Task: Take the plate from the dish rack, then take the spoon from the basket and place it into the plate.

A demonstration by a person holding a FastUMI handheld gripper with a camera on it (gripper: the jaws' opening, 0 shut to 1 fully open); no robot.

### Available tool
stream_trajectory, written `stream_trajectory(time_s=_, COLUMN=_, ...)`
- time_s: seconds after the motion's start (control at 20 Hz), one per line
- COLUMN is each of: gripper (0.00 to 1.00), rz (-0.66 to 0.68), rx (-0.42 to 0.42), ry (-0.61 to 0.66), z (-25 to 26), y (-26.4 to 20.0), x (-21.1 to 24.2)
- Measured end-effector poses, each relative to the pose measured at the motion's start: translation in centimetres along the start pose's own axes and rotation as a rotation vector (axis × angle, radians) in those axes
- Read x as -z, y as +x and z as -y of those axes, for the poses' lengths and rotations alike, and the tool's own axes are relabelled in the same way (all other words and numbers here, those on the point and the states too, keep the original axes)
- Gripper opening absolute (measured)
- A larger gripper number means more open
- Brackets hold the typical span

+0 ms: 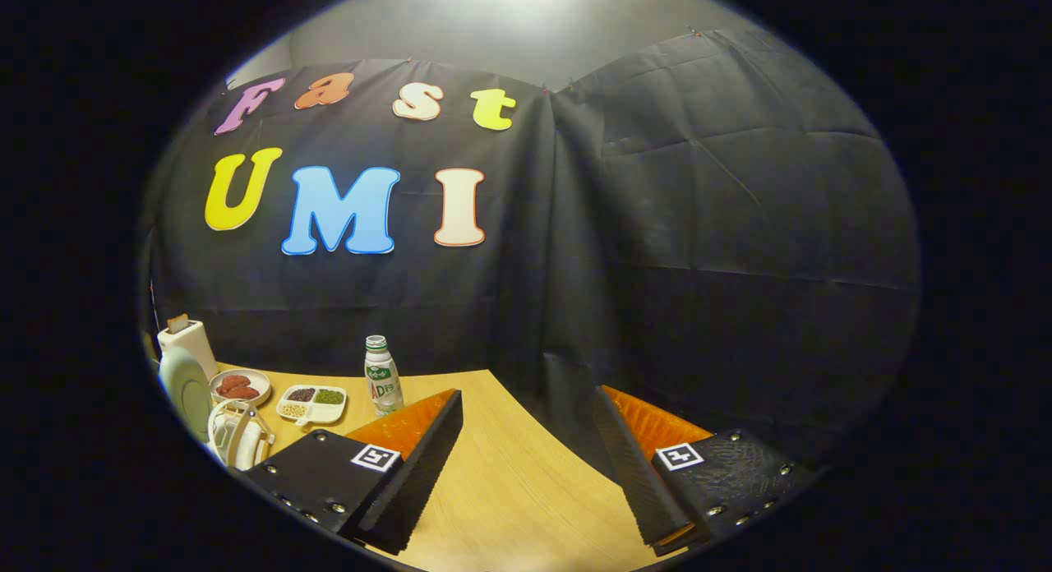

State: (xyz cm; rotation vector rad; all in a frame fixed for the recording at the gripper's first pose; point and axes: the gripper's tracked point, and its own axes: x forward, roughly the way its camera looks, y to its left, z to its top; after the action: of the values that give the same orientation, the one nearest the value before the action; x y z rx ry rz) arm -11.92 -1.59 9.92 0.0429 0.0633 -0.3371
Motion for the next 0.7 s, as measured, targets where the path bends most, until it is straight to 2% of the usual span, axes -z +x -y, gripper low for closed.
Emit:
stream_trajectory(time_s=0.15, gripper=0.98, rz=-0.018, rx=0.019, ry=0.021, z=-2.8, y=-3.2, x=-1.1)
stream_trajectory(time_s=0.3, gripper=0.98, rz=-0.026, rx=-0.014, ry=0.039, z=-7.0, y=-6.0, x=-2.1)
stream_trajectory(time_s=0.45, gripper=0.98, rz=-0.036, rx=-0.093, ry=0.034, z=-12.1, y=-7.9, x=-2.3)
stream_trajectory(time_s=0.7, gripper=0.98, rz=-0.067, rx=-0.27, ry=0.064, z=-21.5, y=-9.9, x=-1.9)
